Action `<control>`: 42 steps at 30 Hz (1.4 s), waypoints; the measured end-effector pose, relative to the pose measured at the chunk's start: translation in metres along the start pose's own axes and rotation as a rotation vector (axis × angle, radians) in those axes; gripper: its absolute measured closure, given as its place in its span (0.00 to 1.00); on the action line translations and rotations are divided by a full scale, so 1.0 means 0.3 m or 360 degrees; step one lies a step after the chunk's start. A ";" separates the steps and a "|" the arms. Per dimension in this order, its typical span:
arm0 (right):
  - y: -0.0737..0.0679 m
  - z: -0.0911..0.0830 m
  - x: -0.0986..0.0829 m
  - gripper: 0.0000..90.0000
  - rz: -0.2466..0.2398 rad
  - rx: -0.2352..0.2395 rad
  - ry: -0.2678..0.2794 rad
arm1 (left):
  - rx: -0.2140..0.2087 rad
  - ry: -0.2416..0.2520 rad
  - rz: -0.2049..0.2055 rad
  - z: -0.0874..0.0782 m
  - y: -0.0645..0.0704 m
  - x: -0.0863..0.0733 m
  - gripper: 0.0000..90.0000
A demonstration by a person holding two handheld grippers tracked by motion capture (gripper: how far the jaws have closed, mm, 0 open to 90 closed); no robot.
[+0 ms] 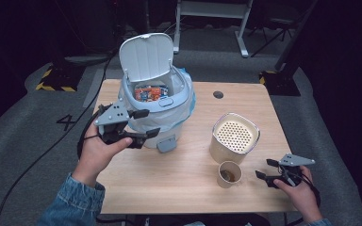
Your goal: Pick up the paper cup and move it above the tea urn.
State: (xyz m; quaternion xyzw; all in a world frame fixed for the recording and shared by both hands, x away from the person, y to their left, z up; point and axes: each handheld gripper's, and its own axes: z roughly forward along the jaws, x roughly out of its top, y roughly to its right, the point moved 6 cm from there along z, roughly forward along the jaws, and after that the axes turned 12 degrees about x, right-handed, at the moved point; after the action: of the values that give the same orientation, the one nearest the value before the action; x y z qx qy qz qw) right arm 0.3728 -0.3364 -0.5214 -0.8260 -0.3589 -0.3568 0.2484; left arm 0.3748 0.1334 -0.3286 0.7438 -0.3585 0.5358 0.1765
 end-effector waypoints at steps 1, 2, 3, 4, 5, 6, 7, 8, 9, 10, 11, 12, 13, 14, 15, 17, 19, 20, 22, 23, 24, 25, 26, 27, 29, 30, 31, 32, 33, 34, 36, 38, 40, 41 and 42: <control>-0.007 -0.003 0.003 0.28 -0.0003 0.0021 0.0008 | 0.0005 -0.0017 0.0011 0.002 0.004 -0.023 0.34; -0.017 -0.006 0.008 0.28 -0.0007 0.0041 0.0013 | 0.0019 -0.0038 0.0013 0.005 0.009 -0.053 0.35; -0.029 -0.009 0.013 0.28 -0.0020 0.0068 0.0022 | 0.0024 -0.0051 0.0013 0.007 0.011 -0.071 0.35; -0.036 -0.010 0.016 0.28 -0.0028 0.0083 0.0025 | 0.0029 -0.0062 0.0011 0.010 0.014 -0.095 0.35; -0.046 -0.011 0.020 0.28 -0.0044 0.0102 0.0031 | 0.0033 -0.0068 0.0005 0.012 0.017 -0.118 0.35; -0.056 -0.012 0.022 0.29 -0.0054 0.0122 0.0030 | 0.0037 -0.0077 0.0004 0.014 0.019 -0.142 0.35; -0.064 -0.013 0.023 0.31 -0.0069 0.0134 0.0021 | 0.0044 -0.0091 0.0006 0.017 0.021 -0.167 0.35; -0.071 -0.014 0.024 0.31 -0.0079 0.0143 0.0014 | 0.0057 -0.0127 0.0019 0.020 0.025 -0.202 0.35; -0.077 -0.015 0.025 0.32 -0.0084 0.0156 0.0014 | 0.0063 -0.0151 0.0031 0.021 0.028 -0.223 0.35; -0.081 -0.015 0.027 0.32 -0.0081 0.0164 0.0017 | 0.0062 -0.0167 0.0023 0.022 0.033 -0.249 0.35; -0.085 -0.014 0.028 0.33 -0.0074 0.0175 0.0023 | 0.0047 -0.0170 0.0009 0.025 0.038 -0.274 0.34; -0.088 -0.015 0.029 0.33 -0.0071 0.0180 0.0024 | 0.0028 -0.0188 -0.0007 0.032 0.046 -0.311 0.33; -0.093 -0.013 0.029 0.33 -0.0072 0.0190 0.0021 | 0.0022 -0.0198 -0.0014 0.037 0.049 -0.329 0.33; -0.097 -0.012 0.030 0.33 -0.0077 0.0197 0.0019 | 0.0019 -0.0219 -0.0015 0.041 0.052 -0.346 0.33; -0.101 -0.011 0.030 0.33 -0.0081 0.0202 0.0017 | 0.0022 -0.0254 -0.0014 0.047 0.054 -0.368 0.33; -0.113 -0.007 0.030 0.33 -0.0097 0.0218 0.0006 | 0.0024 -0.0302 -0.0012 0.054 0.055 -0.400 0.33; -0.123 -0.003 0.029 0.33 -0.0120 0.0228 -0.0016 | 0.0017 -0.0315 -0.0036 0.060 0.056 -0.424 0.33; -0.128 0.001 0.027 0.33 -0.0132 0.0234 -0.0034 | 0.0018 -0.0335 -0.0035 0.065 0.057 -0.437 0.33; -0.135 0.005 0.025 0.34 -0.0139 0.0244 -0.0054 | 0.0018 -0.0357 -0.0048 0.072 0.058 -0.455 0.33; -0.138 0.007 0.024 0.34 -0.0136 0.0249 -0.0057 | 0.0014 -0.0367 -0.0052 0.075 0.059 -0.463 0.33; -0.141 0.008 0.023 0.34 -0.0134 0.0254 -0.0061 | 0.0013 -0.0381 -0.0058 0.079 0.060 -0.474 0.33; -0.143 0.010 0.022 0.34 -0.0135 0.0256 -0.0069 | 0.0020 -0.0399 -0.0062 0.084 0.059 -0.488 0.34; -0.146 0.013 0.021 0.34 -0.0134 0.0261 -0.0072 | 0.0018 -0.0411 -0.0059 0.087 0.058 -0.496 0.34; -0.148 0.014 0.021 0.34 -0.0136 0.0264 -0.0072 | 0.0014 -0.0444 -0.0077 0.093 0.058 -0.511 0.34; -0.152 0.018 0.023 0.33 -0.0148 0.0269 -0.0070 | 0.0009 -0.0484 -0.0098 0.104 0.057 -0.535 0.34; -0.155 0.019 0.023 0.32 -0.0148 0.0274 -0.0069 | 0.0005 -0.0504 -0.0099 0.110 0.057 -0.547 0.34; -0.157 0.021 0.024 0.31 -0.0152 0.0284 -0.0072 | 0.0007 -0.0519 -0.0101 0.114 0.056 -0.556 0.34; -0.160 0.023 0.024 0.31 -0.0150 0.0290 -0.0073 | 0.0004 -0.0536 -0.0100 0.119 0.055 -0.568 0.34; -0.163 0.025 0.024 0.30 -0.0147 0.0297 -0.0075 | 0.0010 -0.0549 -0.0108 0.124 0.054 -0.578 0.34; -0.165 0.026 0.025 0.30 -0.0145 0.0298 -0.0076 | 0.0014 -0.0561 -0.0108 0.127 0.051 -0.587 0.34; -0.170 0.030 0.023 0.26 -0.0127 0.0311 -0.0090 | 0.0012 -0.0592 -0.0120 0.133 0.045 -0.606 0.34; -0.174 0.035 0.019 0.25 -0.0121 0.0315 -0.0111 | 0.0030 -0.0645 -0.0133 0.135 0.038 -0.625 0.34; -0.179 0.039 0.019 0.23 -0.0129 0.0309 -0.0117 | 0.0049 -0.0679 -0.0116 0.138 0.030 -0.642 0.34; -0.182 0.042 0.019 0.21 -0.0135 0.0313 -0.0127 | 0.0051 -0.0692 -0.0122 0.139 0.029 -0.650 0.34; -0.187 0.045 0.019 0.20 -0.0135 0.0321 -0.0143 | 0.0052 -0.0712 -0.0112 0.139 0.027 -0.658 0.34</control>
State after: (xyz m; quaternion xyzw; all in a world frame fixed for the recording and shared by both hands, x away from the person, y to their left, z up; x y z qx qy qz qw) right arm 0.3380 -0.2903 -0.5166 -0.7960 -0.4384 -0.2918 0.2985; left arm 0.3635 0.1688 -0.5270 0.8589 -0.3538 0.3567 0.0992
